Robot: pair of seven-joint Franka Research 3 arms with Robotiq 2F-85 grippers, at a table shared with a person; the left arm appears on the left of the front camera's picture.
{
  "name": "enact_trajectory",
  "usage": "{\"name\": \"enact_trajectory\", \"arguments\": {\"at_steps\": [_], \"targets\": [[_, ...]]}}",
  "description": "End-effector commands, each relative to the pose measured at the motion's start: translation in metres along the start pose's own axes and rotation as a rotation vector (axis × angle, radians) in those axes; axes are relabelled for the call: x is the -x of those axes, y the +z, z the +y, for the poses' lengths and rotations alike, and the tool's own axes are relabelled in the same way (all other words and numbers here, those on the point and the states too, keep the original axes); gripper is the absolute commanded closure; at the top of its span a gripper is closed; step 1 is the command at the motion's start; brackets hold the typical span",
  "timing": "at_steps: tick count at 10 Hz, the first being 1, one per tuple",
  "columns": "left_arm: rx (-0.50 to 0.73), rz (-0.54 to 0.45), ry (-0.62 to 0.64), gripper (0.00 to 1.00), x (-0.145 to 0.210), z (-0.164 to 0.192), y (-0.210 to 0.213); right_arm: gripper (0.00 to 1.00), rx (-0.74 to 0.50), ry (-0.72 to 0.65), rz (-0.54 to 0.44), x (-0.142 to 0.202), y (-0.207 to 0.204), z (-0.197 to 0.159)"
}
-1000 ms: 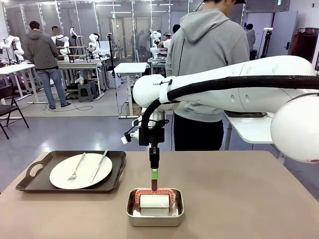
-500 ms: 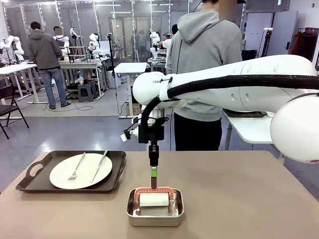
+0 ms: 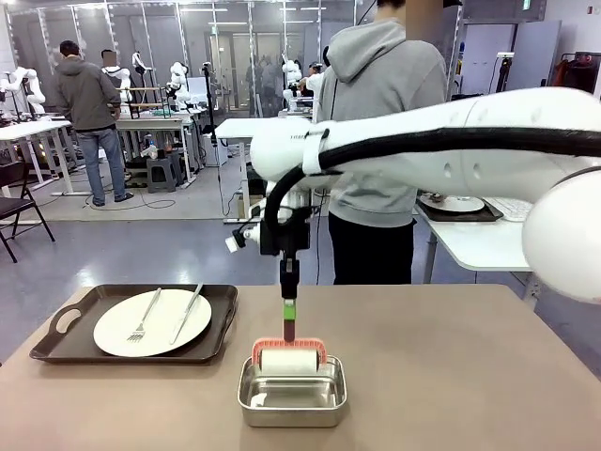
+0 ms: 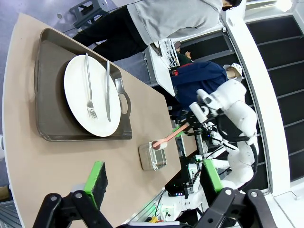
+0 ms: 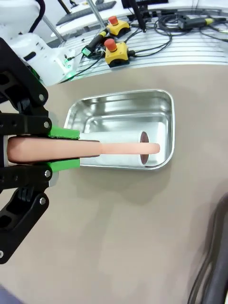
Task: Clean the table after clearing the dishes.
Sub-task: When the left (or right) Handle tray is removed, use the left hand (or right hand) to clean the left (or right) side of the table with the Lint Roller.
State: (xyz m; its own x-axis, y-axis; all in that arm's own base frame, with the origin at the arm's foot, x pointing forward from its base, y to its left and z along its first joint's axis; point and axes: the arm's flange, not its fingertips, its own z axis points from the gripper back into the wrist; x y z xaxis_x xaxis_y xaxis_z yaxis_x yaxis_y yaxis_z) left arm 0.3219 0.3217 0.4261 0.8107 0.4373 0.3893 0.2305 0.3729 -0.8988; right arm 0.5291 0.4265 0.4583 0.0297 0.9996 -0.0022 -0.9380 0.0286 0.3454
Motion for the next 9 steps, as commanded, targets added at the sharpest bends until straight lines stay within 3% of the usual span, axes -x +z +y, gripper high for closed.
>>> {"name": "enact_trajectory", "arguments": {"at_steps": [1, 2, 7, 9], "targets": [[0.004, -0.002, -0.006, 0.00, 0.001, -0.001, 0.002, 1.00, 0.118, -0.168, 0.032, 0.021, 0.046, 0.048], [0.004, -0.002, -0.006, 0.00, 0.001, -0.001, 0.002, 1.00, 0.136, -0.277, 0.007, 0.037, 0.060, 0.065], [0.004, -0.002, -0.006, 0.00, 0.001, -0.001, 0.002, 1.00, 0.150, -1.118, -0.391, 0.173, 0.055, 0.100], [0.004, -0.002, -0.006, 0.00, 0.001, -0.001, 0.002, 1.00, 0.205, -1.329, -0.581, 0.228, 0.051, 0.103]]}}
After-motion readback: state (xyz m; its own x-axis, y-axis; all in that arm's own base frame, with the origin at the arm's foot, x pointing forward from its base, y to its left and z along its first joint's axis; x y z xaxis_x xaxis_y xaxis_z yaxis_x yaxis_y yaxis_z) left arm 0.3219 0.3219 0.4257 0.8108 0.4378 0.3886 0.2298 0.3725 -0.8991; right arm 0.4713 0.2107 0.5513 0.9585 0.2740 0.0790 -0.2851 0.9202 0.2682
